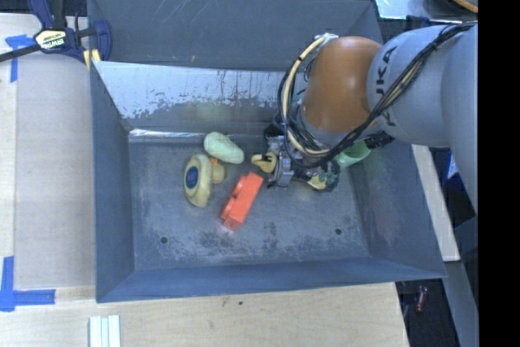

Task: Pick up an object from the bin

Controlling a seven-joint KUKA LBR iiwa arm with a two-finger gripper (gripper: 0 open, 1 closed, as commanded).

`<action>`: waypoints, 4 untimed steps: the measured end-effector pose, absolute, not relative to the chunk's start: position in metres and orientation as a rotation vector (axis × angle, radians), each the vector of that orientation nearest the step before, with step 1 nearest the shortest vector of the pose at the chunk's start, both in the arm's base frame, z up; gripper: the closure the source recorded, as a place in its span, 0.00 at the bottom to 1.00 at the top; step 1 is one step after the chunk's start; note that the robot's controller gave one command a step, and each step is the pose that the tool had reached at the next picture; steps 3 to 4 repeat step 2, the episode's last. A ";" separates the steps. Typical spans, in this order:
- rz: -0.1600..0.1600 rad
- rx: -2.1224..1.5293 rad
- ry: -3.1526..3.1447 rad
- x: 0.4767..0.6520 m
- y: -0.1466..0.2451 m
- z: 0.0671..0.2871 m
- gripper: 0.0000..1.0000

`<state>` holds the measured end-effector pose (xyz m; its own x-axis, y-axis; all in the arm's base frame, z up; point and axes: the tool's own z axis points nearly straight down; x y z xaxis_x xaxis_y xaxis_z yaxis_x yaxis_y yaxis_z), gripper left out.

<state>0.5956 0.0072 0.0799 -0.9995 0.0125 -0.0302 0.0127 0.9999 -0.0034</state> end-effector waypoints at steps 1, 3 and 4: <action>-0.006 0.019 3.111 0.596 0.007 0.080 1.00; -0.005 0.019 3.114 0.589 0.000 0.200 1.00; -0.005 0.019 3.114 0.589 0.000 0.200 1.00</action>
Offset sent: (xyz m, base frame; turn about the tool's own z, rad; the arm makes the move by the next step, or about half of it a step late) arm -0.0091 -0.0099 0.1677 -0.0024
